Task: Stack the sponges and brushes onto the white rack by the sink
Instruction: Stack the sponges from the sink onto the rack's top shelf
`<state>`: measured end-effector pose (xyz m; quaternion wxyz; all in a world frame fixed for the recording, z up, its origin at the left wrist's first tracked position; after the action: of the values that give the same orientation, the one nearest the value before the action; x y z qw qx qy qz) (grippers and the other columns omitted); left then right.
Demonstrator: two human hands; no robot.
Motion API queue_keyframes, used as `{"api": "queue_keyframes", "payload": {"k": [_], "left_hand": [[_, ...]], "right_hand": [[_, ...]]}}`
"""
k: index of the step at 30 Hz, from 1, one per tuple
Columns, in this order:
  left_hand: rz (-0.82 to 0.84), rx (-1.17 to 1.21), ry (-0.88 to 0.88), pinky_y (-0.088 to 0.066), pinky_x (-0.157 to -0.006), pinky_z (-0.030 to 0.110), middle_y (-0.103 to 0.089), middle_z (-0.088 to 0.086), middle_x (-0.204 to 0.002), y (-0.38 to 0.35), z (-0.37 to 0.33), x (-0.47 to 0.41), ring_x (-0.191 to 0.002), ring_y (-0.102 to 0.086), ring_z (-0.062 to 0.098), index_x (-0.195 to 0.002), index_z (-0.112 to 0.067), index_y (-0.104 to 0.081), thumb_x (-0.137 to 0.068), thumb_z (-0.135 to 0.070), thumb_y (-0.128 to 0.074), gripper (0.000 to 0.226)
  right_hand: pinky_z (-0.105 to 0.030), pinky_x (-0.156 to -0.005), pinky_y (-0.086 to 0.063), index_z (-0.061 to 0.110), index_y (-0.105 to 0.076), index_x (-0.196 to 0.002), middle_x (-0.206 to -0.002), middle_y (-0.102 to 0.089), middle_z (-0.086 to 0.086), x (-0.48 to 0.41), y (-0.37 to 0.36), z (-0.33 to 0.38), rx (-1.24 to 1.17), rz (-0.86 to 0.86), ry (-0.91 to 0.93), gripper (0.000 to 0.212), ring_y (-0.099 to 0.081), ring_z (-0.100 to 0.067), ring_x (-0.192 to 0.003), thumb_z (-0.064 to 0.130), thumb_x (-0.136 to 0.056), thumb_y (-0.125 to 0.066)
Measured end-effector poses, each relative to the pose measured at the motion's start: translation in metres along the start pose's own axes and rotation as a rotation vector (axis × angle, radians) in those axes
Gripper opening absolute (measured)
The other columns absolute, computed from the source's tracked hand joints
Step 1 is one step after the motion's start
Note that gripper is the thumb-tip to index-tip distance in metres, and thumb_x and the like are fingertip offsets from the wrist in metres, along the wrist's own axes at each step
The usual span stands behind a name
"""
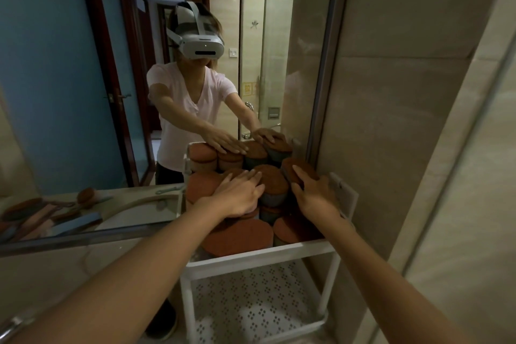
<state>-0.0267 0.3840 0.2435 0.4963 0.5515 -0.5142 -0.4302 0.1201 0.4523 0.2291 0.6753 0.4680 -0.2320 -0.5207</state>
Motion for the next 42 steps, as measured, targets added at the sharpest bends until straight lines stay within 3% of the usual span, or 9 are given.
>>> {"api": "queue_keyframes", "payload": {"k": [10,16,19,23,28,32,35,38,42], "left_hand": [[0.004,0.014,0.010,-0.005,-0.118,0.042,-0.006,0.004,-0.160,0.001,-0.002,0.001,-0.148,-0.006,0.019,-0.150,-0.013,-0.012,-0.103,-0.029,-0.019,0.051],[0.047,0.078,0.048,-0.013,-0.119,0.043,-0.011,0.010,-0.159,0.010,-0.004,-0.003,-0.147,-0.012,0.025,-0.150,-0.011,-0.012,-0.103,-0.029,-0.020,0.051],[-0.089,0.200,0.068,-0.022,-0.116,0.038,-0.025,0.015,-0.154,0.020,-0.007,0.011,-0.142,-0.026,0.028,-0.148,-0.008,-0.019,-0.102,-0.023,-0.026,0.049],[-0.342,0.359,0.128,-0.029,-0.106,0.026,-0.043,0.011,-0.144,0.030,0.005,0.052,-0.133,-0.039,0.023,-0.135,-0.007,-0.046,-0.100,-0.017,-0.034,0.038],[-0.628,0.507,0.357,-0.037,-0.086,0.024,-0.060,0.011,-0.121,0.014,0.057,0.138,-0.114,-0.054,0.024,-0.115,-0.006,-0.063,-0.097,-0.011,-0.039,0.031],[-0.663,0.692,0.597,-0.040,-0.081,0.023,-0.066,0.006,-0.100,-0.042,0.109,0.208,-0.094,-0.057,0.017,-0.089,-0.014,-0.066,-0.094,-0.010,-0.044,0.023],[-0.575,0.853,0.746,-0.052,-0.087,0.042,-0.070,0.019,-0.097,-0.098,0.151,0.240,-0.095,-0.065,0.034,-0.065,-0.026,-0.058,-0.090,-0.004,-0.046,0.035],[-0.371,0.771,0.816,-0.049,-0.091,0.039,-0.069,0.020,-0.105,-0.138,0.177,0.254,-0.103,-0.062,0.034,-0.084,-0.012,-0.068,-0.089,-0.006,-0.048,0.022],[-0.076,0.453,0.713,-0.041,-0.094,0.032,-0.056,0.014,-0.127,-0.168,0.205,0.241,-0.119,-0.052,0.029,-0.120,-0.007,-0.057,-0.090,-0.009,-0.047,0.032]], "right_hand": [[-0.045,-0.108,-0.034,0.034,-0.021,-0.146,-0.147,-0.023,-0.023,0.003,-0.004,0.001,0.265,0.057,0.034,0.050,-0.033,-0.039,-0.131,0.039,-0.098,-0.034],[-0.044,-0.116,-0.016,0.022,-0.023,-0.147,-0.155,-0.013,-0.017,0.011,0.001,0.009,0.271,0.003,0.123,0.051,-0.014,-0.035,-0.142,0.031,-0.098,-0.034],[-0.044,-0.111,-0.029,0.013,-0.041,-0.138,-0.145,-0.033,-0.020,0.021,0.005,0.019,0.147,-0.165,0.239,0.047,-0.033,-0.038,-0.133,0.020,-0.092,-0.041],[-0.040,-0.097,-0.042,0.007,-0.057,-0.123,-0.128,-0.050,-0.017,0.051,-0.002,0.055,-0.082,-0.307,0.432,0.037,-0.049,-0.034,-0.116,0.010,-0.087,-0.048],[-0.016,-0.074,-0.039,0.002,-0.064,-0.098,-0.102,-0.061,-0.014,0.126,-0.046,0.113,-0.501,-0.350,0.669,0.031,-0.053,-0.015,-0.089,0.014,-0.081,-0.041],[-0.022,-0.068,-0.041,0.003,-0.060,-0.089,-0.086,-0.061,-0.017,0.188,-0.122,0.141,-0.631,-0.194,0.779,0.022,-0.049,-0.014,-0.078,0.008,-0.077,-0.042],[-0.022,-0.066,-0.041,0.004,-0.064,-0.093,-0.091,-0.063,-0.016,0.214,-0.194,0.143,-0.556,0.071,0.699,0.026,-0.052,-0.013,-0.076,0.012,-0.079,-0.043],[-0.029,-0.077,-0.044,0.002,-0.063,-0.110,-0.115,-0.058,-0.016,0.216,-0.261,0.133,-0.343,0.363,0.452,0.030,-0.060,-0.028,-0.095,0.008,-0.086,-0.046],[-0.031,-0.097,-0.039,0.008,-0.048,-0.129,-0.137,-0.041,-0.012,0.198,-0.301,0.125,-0.091,0.476,0.263,0.039,-0.047,-0.028,-0.123,0.009,-0.090,-0.050]]}}
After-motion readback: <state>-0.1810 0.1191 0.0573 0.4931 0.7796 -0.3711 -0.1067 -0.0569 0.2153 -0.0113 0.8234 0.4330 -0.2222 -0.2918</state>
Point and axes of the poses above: each hand's wrist, its own x-axis away from the middle knuckle, its own y-axis out of the back of the hand, z = x × y, the point moved 2 cm from there along -x, towards the middle knuckle
